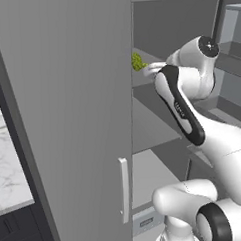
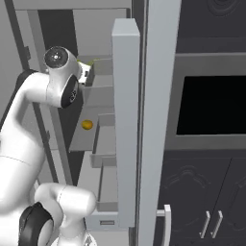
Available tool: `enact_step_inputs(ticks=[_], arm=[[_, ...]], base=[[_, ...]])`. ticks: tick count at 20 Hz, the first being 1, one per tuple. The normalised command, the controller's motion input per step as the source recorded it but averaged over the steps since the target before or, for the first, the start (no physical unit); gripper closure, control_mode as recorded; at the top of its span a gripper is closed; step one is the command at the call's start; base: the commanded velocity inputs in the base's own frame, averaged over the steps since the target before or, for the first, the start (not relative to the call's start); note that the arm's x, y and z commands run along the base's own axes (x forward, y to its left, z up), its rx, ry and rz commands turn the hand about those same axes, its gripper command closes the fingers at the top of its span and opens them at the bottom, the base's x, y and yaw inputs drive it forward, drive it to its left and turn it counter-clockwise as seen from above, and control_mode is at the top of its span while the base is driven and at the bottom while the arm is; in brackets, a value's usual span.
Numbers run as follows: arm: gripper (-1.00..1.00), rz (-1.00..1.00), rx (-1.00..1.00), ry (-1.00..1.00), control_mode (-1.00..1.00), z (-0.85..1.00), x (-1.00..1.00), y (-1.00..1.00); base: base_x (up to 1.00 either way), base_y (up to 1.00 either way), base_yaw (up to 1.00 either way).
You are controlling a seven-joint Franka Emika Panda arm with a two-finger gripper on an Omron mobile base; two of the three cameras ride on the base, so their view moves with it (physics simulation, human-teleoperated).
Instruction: Take the broccoli and orange from the second highest rack and move them to the highest rack where the broccolis are located, to maximize freezer space. Close the freezer door after rearranging.
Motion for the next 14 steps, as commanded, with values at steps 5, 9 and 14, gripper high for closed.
enact_step_inputs(ticks=[5,9,14], arm=[[-1.00,-0.45,0.47,0.13,-1.00,-0.06,-0.48,0.00],[-1.00,-0.11,0.28,0.05,-1.00,-0.26,-0.38,0.00],[-1.00,0.00,0.20,0.22,-1.00,-0.31,-0.20,0.01]], base=[[0.00,0.00,0.00],[0.00,0.00,0.00],[0.00,0.00,0.00]])
